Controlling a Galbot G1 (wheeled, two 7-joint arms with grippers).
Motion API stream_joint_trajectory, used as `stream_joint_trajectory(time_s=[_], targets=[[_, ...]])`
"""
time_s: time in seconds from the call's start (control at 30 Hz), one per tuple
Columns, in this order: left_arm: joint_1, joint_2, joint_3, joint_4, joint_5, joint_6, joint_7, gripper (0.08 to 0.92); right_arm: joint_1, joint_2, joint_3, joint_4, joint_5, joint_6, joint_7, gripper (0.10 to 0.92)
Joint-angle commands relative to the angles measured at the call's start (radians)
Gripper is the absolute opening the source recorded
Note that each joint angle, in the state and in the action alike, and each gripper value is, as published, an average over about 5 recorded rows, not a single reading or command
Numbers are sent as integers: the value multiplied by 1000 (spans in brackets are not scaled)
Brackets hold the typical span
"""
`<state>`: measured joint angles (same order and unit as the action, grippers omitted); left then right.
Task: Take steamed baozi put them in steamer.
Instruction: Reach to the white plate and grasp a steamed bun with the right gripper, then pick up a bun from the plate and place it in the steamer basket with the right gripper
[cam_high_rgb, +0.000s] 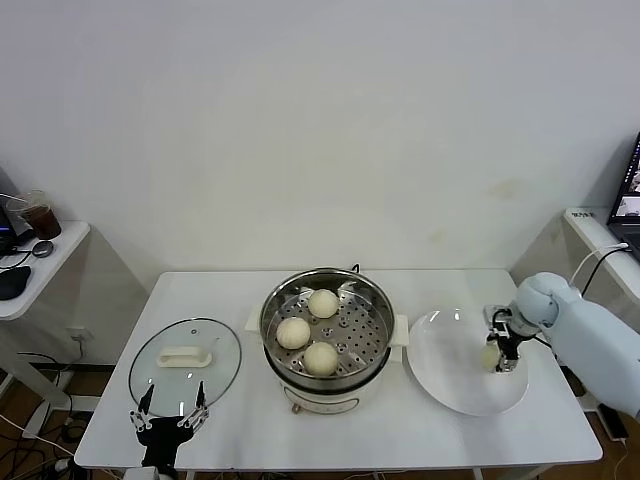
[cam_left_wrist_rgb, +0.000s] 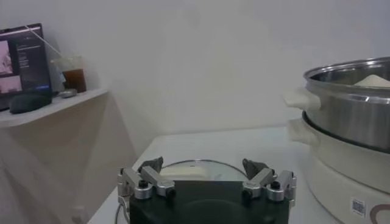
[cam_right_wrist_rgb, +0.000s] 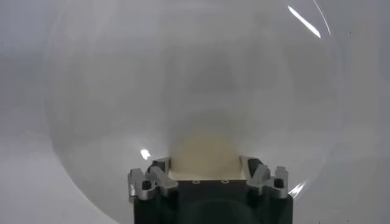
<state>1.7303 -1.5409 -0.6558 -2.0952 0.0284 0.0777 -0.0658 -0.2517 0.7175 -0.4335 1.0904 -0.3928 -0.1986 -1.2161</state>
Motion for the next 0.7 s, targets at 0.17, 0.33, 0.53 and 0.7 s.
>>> stream_joint_trajectory(time_s=[0.17,0.33,0.53,0.7], targets=[[-4,1,8,5,9,-1,-6,823,89,-28,-66,61,129,-38,-4,582],[-8,4,11,8,15,-3,-13,823,381,-39,-332,193,383,-103,-16,585],[-19,7,28,11,27,-2,-21,823,693,87,-530,270,651,-203,21,585],[-25,12,36,1,38,-3,-25,823,841,205,-610,277,793,-279,39,585]])
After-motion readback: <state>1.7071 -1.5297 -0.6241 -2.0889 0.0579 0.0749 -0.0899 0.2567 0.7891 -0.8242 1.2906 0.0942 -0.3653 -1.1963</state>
